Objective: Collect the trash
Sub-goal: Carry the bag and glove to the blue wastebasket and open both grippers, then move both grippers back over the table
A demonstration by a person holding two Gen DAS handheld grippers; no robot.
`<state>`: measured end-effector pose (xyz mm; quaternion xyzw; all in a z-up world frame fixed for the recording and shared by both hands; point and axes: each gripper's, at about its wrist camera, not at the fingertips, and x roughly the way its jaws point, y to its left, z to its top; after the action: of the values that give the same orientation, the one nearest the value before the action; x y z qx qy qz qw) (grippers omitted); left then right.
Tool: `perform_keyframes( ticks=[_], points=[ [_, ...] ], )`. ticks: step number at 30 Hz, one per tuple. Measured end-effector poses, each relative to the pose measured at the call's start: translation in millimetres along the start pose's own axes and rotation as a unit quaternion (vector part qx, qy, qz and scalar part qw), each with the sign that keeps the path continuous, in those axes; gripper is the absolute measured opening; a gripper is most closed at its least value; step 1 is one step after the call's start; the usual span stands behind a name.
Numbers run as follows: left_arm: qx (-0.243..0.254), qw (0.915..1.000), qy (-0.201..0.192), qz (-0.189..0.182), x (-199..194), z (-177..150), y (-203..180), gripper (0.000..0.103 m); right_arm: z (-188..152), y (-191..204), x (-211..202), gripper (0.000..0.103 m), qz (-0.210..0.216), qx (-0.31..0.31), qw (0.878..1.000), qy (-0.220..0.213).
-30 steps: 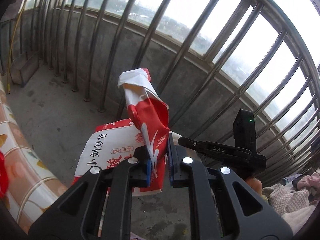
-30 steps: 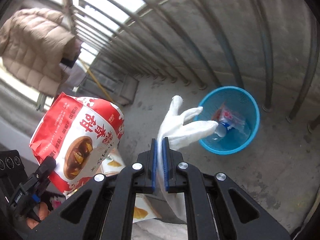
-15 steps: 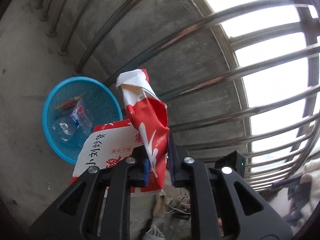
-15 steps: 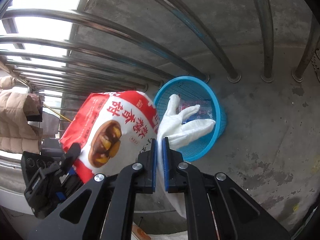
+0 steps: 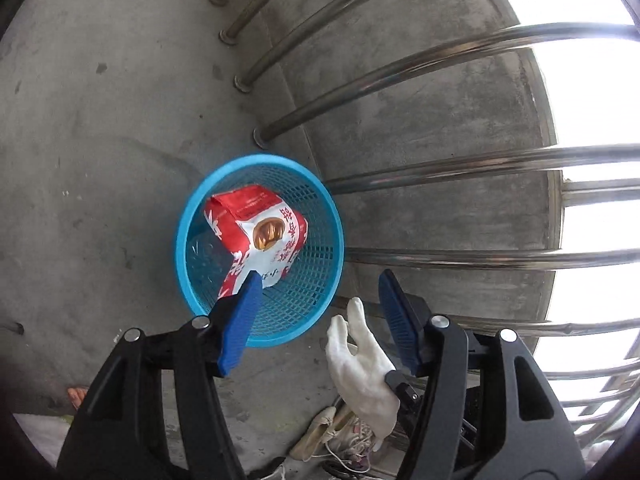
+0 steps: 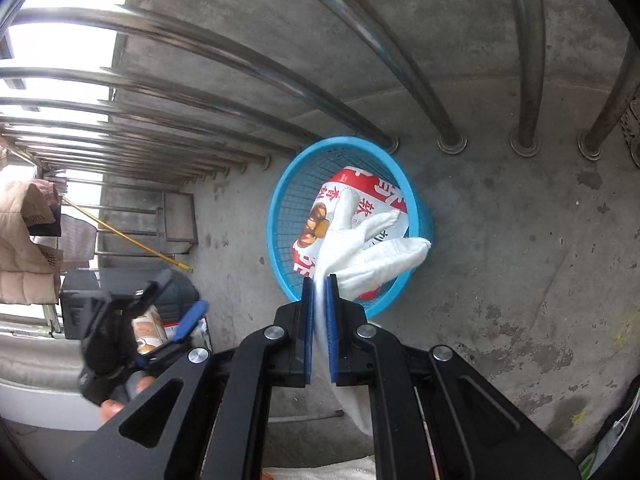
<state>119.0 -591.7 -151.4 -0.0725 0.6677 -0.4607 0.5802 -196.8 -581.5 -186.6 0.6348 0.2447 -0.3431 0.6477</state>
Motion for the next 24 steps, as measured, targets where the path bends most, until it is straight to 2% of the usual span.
perform_keyframes(
  ticks=[4, 8, 10, 11, 12, 15, 19, 24],
  points=[
    [0.089, 0.995, -0.027, 0.037, -49, -7, -25, 0.059, 10, 14, 27, 0.007, -0.013, -0.007, 1.0, 0.001],
    [0.172, 0.981, -0.056, 0.07, -105, -25, -48, 0.067, 23, 25, 57, 0.009, -0.022, -0.001, 1.0, -0.002],
    [0.199, 0.9746, -0.069, 0.076, -133, -34, -53, 0.071, 30, 28, 75, 0.031, -0.042, -0.002, 0.999, 0.001],
    [0.208, 0.9719, -0.077, 0.079, -148, -39, -54, 0.073, 33, 27, 83, 0.052, -0.055, 0.002, 0.998, 0.002],
    [0.217, 0.9691, -0.085, 0.08, -163, -44, -53, 0.074, 35, 26, 90, 0.054, -0.066, 0.006, 0.998, 0.0],
    [0.232, 0.9606, -0.114, 0.102, -207, -62, -47, 0.075, 37, 21, 100, 0.054, -0.092, 0.012, 0.996, 0.007],
    [0.256, 0.9436, -0.159, 0.136, -254, -93, -33, 0.078, 29, 17, 90, 0.054, -0.08, 0.013, 0.997, 0.005],
    [0.245, 0.9388, -0.183, 0.16, -299, -124, 4, 0.078, 14, 24, 60, 0.054, -0.064, -0.011, 0.998, -0.004]
  ],
)
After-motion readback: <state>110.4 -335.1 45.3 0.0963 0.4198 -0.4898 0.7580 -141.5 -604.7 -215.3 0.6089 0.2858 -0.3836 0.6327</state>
